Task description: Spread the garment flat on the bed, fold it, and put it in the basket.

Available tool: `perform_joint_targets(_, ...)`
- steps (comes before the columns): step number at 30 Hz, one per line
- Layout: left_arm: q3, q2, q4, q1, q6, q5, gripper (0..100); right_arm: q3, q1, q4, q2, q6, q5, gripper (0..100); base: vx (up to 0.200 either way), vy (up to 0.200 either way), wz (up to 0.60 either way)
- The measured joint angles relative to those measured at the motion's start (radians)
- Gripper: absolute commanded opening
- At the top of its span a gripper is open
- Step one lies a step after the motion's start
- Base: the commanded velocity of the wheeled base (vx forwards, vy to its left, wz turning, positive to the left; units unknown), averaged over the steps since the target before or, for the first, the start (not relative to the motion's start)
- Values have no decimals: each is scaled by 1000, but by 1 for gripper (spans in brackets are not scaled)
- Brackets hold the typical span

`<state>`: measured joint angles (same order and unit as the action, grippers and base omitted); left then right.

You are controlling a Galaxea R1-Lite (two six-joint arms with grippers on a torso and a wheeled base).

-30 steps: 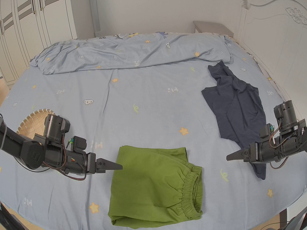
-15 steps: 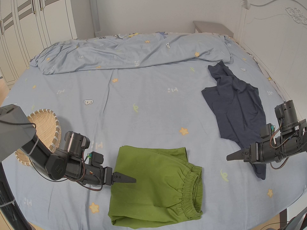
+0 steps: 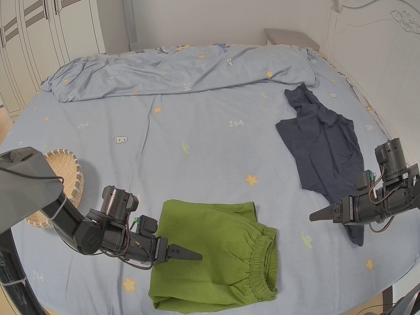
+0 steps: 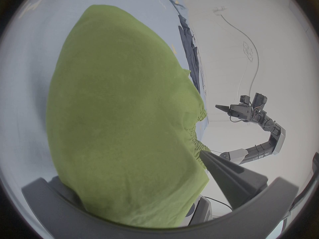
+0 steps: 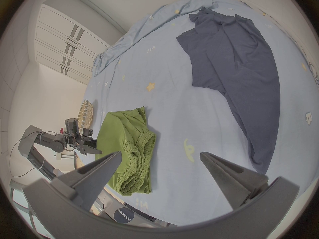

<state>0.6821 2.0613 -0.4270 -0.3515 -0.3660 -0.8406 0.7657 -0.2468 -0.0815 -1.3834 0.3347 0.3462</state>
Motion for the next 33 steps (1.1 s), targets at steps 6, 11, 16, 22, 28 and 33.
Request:
perform_joint_targets(6,-6,-4,1,-8,-2,1,0,-1,-1,0,-5,0,0,100,0,0,0)
perform_joint_targets(11,-13,-35,9,4,-9,-1,0,-1,0,0,-6,0,0,100,0,0,0)
perform_joint_targets(16,-13,-119,45,38,-78,-1,0,0,0,0,-5,0,0,100,0,0,0)
perform_joint_targets(22,5,-279,183,95,-126,0,0,0,-2,0,-3,-1,0,100,0,0,0)
perform_joint_targets(28,30,-373,254,134,-107,2,0,1,-4,-1,2,-2,-1,100,0,0,0)
perform_joint_targets(33,34,-401,277,144,-59,2,0,1,-5,-1,4,-2,-1,100,0,0,0)
